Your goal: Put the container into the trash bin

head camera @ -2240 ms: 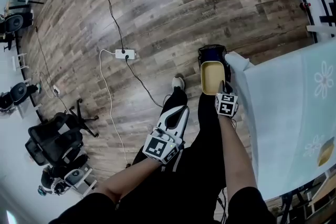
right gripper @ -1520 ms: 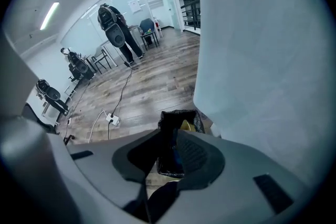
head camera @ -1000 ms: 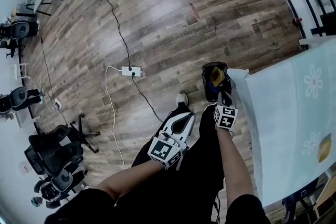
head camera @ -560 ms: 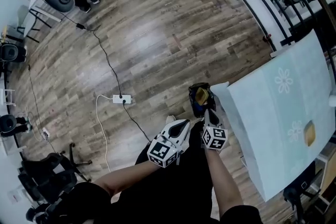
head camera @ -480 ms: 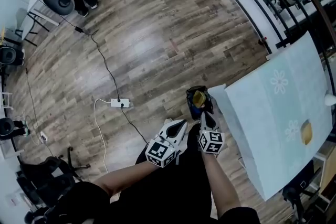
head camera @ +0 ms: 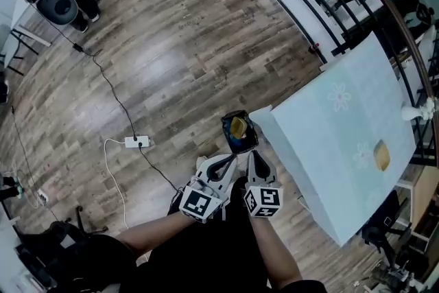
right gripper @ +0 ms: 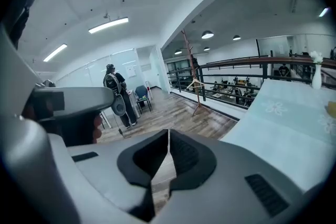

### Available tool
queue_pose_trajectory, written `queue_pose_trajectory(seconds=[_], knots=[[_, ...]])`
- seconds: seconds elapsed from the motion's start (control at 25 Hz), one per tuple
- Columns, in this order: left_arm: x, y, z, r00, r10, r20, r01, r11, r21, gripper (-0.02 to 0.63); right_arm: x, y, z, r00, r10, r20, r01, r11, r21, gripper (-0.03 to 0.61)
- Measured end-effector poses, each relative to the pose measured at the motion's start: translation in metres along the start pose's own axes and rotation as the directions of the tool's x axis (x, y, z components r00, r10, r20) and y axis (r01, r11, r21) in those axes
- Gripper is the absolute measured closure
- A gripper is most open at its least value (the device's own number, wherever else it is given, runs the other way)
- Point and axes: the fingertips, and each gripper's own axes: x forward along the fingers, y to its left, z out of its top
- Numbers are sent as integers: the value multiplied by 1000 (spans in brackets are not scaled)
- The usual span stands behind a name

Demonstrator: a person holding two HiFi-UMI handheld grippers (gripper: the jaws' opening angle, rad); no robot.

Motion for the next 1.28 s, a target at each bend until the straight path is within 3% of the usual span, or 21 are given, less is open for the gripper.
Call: queue_pose_trajectory(seconds=[0.16, 0.36, 0.52, 0.64, 0.88, 1.12, 1.28], knots=[[10, -28, -3, 999, -37, 7, 37, 999, -40, 600, -24, -17, 15, 998, -22, 55, 24, 999, -28, 540], [22, -84, -4, 994, -110, -12, 110, 994, 18, 600, -71, -51, 12, 990, -89, 112, 87, 996, 27, 540], [28, -157, -11, 978, -208, -25, 209, 977, 48, 600, -138, -86, 12, 971, -172, 166, 161, 984, 76, 541], [35, -216, -22, 962, -267, -55, 271, 960, 73, 600, -192, -119, 7, 952, -239, 189, 219, 968, 125, 541], [57, -323, -60, 943, -309, -119, 323, 939, 115, 600, -293, -189, -25, 916, -341, 211, 306, 934, 182, 541], [68, -417, -87, 912, -384, -144, 402, 908, 118, 600, -378, -239, -55, 874, -430, 225, 378, 894, 241, 541], [82, -466, -102, 880, -441, -174, 463, 878, 117, 598, -418, -272, -69, 835, -503, 221, 432, 850, 303, 541]])
